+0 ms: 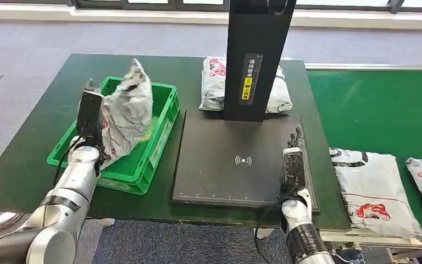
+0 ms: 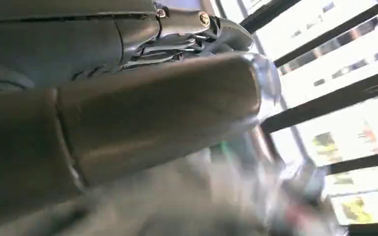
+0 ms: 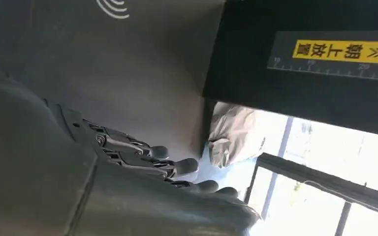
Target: Moved the parcel from conveyor to table for the left to box.
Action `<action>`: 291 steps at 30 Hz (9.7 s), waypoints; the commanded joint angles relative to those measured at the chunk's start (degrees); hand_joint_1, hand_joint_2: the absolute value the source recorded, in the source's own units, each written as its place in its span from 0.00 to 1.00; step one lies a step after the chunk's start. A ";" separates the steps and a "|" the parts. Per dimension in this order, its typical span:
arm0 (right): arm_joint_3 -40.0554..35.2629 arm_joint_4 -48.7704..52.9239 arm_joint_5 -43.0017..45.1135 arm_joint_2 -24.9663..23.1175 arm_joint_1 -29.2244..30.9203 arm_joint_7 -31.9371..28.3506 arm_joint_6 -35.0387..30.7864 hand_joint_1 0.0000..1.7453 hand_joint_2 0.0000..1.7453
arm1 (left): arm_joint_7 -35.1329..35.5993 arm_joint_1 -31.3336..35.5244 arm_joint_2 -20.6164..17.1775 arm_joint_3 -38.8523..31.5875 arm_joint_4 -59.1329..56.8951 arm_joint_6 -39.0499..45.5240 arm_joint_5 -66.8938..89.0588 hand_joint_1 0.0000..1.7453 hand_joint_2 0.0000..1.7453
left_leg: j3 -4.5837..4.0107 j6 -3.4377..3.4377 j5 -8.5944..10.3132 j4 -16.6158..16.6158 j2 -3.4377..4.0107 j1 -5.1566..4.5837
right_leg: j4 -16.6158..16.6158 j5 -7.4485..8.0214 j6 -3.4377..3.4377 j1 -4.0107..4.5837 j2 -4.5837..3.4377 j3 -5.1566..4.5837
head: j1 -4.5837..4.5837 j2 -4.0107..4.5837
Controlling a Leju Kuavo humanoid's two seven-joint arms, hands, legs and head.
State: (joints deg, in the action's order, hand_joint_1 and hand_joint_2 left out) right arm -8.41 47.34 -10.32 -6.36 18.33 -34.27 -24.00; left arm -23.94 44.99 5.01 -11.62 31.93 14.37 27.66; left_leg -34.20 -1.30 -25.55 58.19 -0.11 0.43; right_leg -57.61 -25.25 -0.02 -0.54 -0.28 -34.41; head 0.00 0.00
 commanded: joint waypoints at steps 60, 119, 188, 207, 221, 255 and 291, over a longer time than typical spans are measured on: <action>16.92 -27.93 -55.54 14.10 6.48 56.22 -10.63 0.00 1.00 | -16.06 -15.05 9.51 35.76 15.43 10.58 -20.44 0.00 1.00 | -0.01 0.29 0.06 -0.07 -0.25 -0.21 | 0.24 0.10 -0.21 -0.17 0.32 0.15 | 0.02 0.00; -4.97 17.12 -33.92 6.62 2.65 26.99 -3.30 1.00 1.00 | -15.62 -15.14 7.84 35.74 14.77 8.56 -22.23 0.00 1.00 | -0.23 0.25 0.13 0.04 0.05 -0.11 | 0.04 0.23 -0.20 -0.09 -0.04 -0.14 | 0.02 0.00; 4.99 15.27 -24.86 6.36 0.27 20.76 0.40 1.00 1.00 | -12.93 -16.16 7.68 32.78 13.77 9.97 -21.24 0.00 1.00 | 0.20 0.28 -0.10 -0.05 0.74 0.00 | 0.16 0.27 -0.18 0.01 -0.64 0.09 | 0.02 0.00; -22.22 -4.25 -15.22 -1.59 16.80 20.99 8.93 1.00 1.00 | -15.81 -11.49 10.16 32.41 4.19 14.28 -24.49 0.00 1.00 | -0.10 -0.06 0.30 -0.18 0.49 0.09 | 0.09 0.40 0.01 0.10 -0.42 -0.20 | 0.00 0.00; -25.48 -9.83 -23.80 -0.46 12.49 28.51 4.49 0.00 0.00 | -15.63 -15.03 7.58 30.79 9.60 19.25 -22.51 0.00 1.00 | -0.04 -0.03 0.38 -0.36 -0.20 0.06 | 0.31 0.34 0.01 0.07 0.22 0.06 | 0.00 0.00; -8.71 -8.58 -10.65 -4.17 14.03 15.57 2.58 0.00 0.00 | -16.06 -6.46 14.41 37.76 1.19 16.12 -20.15 0.00 1.00 | -0.42 0.00 0.43 -0.03 -0.42 0.03 | 0.03 0.31 0.00 0.05 0.42 -0.31 | 0.00 0.00; 14.77 38.79 -18.50 -7.69 -15.19 18.64 1.82 0.00 0.00 | 32.96 1.94 14.99 98.48 -10.56 -17.14 -21.39 1.00 1.00 | 0.41 0.28 0.00 -0.20 -0.16 -0.10 | 0.29 0.00 -0.25 -0.09 0.24 0.58 | 0.00 0.00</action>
State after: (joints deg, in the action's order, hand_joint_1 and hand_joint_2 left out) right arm 3.52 86.31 -27.80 -12.17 2.42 -16.17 -23.10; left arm 5.40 47.46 21.20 79.34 28.39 -5.55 0.74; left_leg -33.82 -1.03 -25.66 58.18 -0.39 0.37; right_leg -57.47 -25.37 -0.30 -0.59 0.04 -33.77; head 0.00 0.00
